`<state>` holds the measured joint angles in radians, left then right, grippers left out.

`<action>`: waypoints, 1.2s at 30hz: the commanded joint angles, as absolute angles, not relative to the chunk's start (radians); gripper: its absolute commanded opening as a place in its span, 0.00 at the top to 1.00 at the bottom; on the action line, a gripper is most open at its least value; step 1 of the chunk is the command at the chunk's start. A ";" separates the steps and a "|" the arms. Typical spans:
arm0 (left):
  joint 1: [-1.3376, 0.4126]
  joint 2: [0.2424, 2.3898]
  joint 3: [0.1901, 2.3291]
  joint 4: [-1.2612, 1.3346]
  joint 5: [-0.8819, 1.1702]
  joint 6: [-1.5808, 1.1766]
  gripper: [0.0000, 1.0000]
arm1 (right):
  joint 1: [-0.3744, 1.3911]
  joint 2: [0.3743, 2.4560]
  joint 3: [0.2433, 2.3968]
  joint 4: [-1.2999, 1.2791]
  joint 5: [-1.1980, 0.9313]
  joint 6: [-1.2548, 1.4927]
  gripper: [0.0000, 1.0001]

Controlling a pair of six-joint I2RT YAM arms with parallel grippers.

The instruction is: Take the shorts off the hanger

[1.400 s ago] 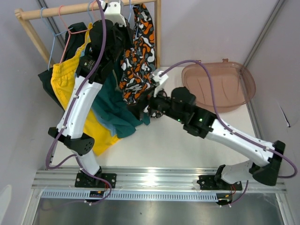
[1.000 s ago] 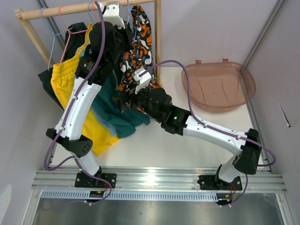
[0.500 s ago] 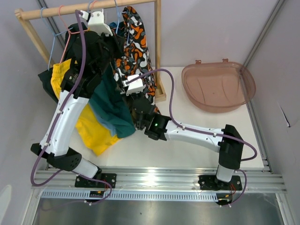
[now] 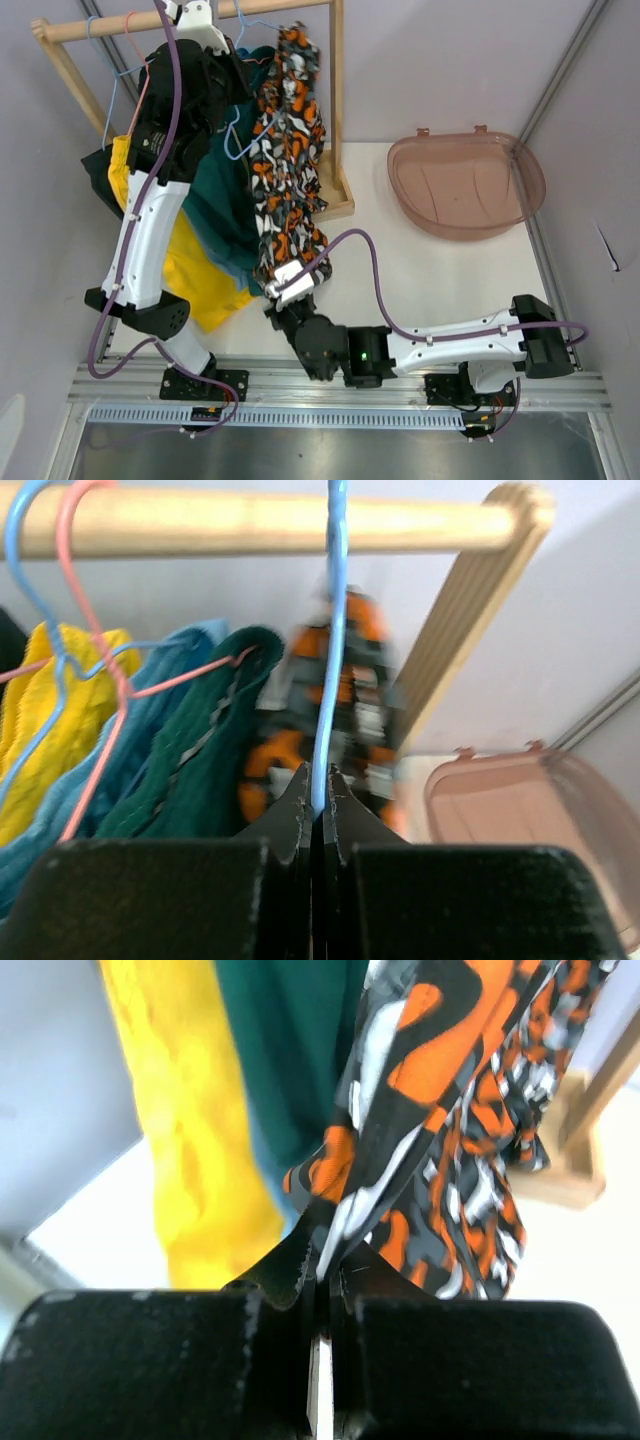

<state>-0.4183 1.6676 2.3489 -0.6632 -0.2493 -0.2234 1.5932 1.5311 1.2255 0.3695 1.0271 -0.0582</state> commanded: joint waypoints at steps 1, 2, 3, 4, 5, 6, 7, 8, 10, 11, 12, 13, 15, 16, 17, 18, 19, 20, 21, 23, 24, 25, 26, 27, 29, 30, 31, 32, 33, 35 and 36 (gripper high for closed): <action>-0.379 1.680 2.413 -0.537 -0.288 -0.179 1.00 | 1.724 1.512 1.206 0.214 1.133 0.104 1.00; -0.379 1.680 2.413 -0.538 -0.288 -0.179 1.00 | 1.739 1.517 1.210 0.181 1.149 0.156 1.00; -0.379 1.681 2.410 -0.541 -0.290 -0.179 1.00 | 1.749 1.528 1.212 0.161 1.170 0.176 1.00; -0.379 1.678 2.405 -0.541 -0.287 -0.183 1.00 | 1.755 1.531 1.213 0.135 1.176 0.196 1.00; -0.379 1.675 2.408 -0.548 -0.282 -0.187 1.00 | 1.753 1.531 1.210 0.129 1.178 0.221 1.00; -0.379 1.672 2.411 -0.580 -0.256 -0.208 1.00 | 1.749 1.529 1.207 0.132 1.180 0.221 1.00; -0.379 1.664 2.434 -0.603 -0.236 -0.222 1.00 | 1.717 1.526 1.204 0.147 1.178 0.219 1.00; -0.380 1.652 2.434 -0.630 -0.216 -0.236 1.00 | 1.689 1.522 1.207 0.150 1.169 0.215 1.00; -0.390 1.612 2.406 -0.715 -0.147 -0.281 1.00 | 1.572 1.493 1.224 0.178 1.111 0.169 1.00; -0.399 1.585 2.352 -0.739 -0.131 -0.288 1.00 | 1.519 1.480 1.233 0.190 1.077 0.147 1.00; -0.422 1.509 2.312 -0.765 -0.114 -0.301 1.00 | 1.467 1.467 1.245 0.208 1.015 0.100 1.00; -0.439 1.461 2.272 -0.768 -0.091 -0.302 1.00 | 1.412 1.454 1.262 0.216 0.984 0.069 1.00; -0.497 1.328 2.094 -0.775 -0.080 -0.302 1.00 | 1.248 1.422 1.339 0.235 0.933 0.008 1.00; -0.521 1.293 2.021 -0.790 -0.086 -0.301 1.00 | 1.192 1.410 1.377 0.230 0.893 -0.064 1.00; -0.541 1.264 2.007 -0.811 -0.101 -0.301 1.00 | 1.081 1.407 1.473 0.224 0.870 -0.092 1.00; -0.573 1.237 1.991 -0.859 -0.115 -0.310 1.00 | 1.019 1.407 1.533 0.191 0.838 -0.110 1.00; -0.584 1.180 1.965 -0.871 -0.123 -0.313 1.00 | 0.953 1.408 1.599 0.163 0.807 -0.112 1.00; -0.597 1.149 1.918 -0.886 -0.126 -0.319 1.00 | 0.813 1.429 1.744 0.132 0.731 -0.103 1.00; -0.598 1.120 1.896 -0.890 -0.124 -0.328 1.00 | 0.739 1.449 1.829 0.064 0.694 -0.091 1.00; -0.598 1.049 1.845 -0.900 -0.133 -0.334 1.00 | 0.597 1.553 2.009 -0.009 0.587 -0.034 1.00; -0.600 1.037 1.842 -0.907 -0.133 -0.334 1.00 | 0.477 1.596 2.208 -0.102 0.562 -0.023 1.00; -0.600 1.025 1.842 -0.914 -0.130 -0.333 1.00 | 0.427 1.645 2.309 -0.133 0.545 -0.021 1.00; -0.600 1.023 1.844 -0.922 -0.127 -0.325 1.00 | 0.384 1.736 2.406 -0.193 0.528 -0.025 1.00; -0.600 1.020 1.842 -0.926 -0.129 -0.322 1.00 | 0.306 1.774 2.557 -0.215 0.522 -0.026 1.00; -0.600 1.023 1.835 -0.920 -0.150 -0.310 1.00 | 0.234 1.801 2.579 -0.206 0.486 -0.005 1.00; -0.600 1.023 1.830 -0.914 -0.158 -0.308 1.00 | 0.162 1.771 2.483 -0.192 0.473 0.032 1.00; -0.598 1.025 1.813 -0.893 -0.164 -0.307 1.00 | 0.123 1.750 2.424 -0.184 0.460 0.064 1.00; -0.598 1.025 1.803 -0.884 -0.164 -0.305 1.00 | 0.085 1.731 2.360 -0.175 0.393 0.151 1.00; -0.600 1.028 1.798 -0.874 -0.163 -0.307 1.00 | 0.048 1.692 2.291 -0.164 0.350 0.193 1.00; -0.600 1.035 1.776 -0.848 -0.156 -0.310 1.00 | -0.032 1.665 2.084 -0.115 0.289 0.262 1.00; -0.600 1.040 1.772 -0.841 -0.153 -0.310 1.00 | -0.043 1.657 2.021 -0.095 0.246 0.265 1.00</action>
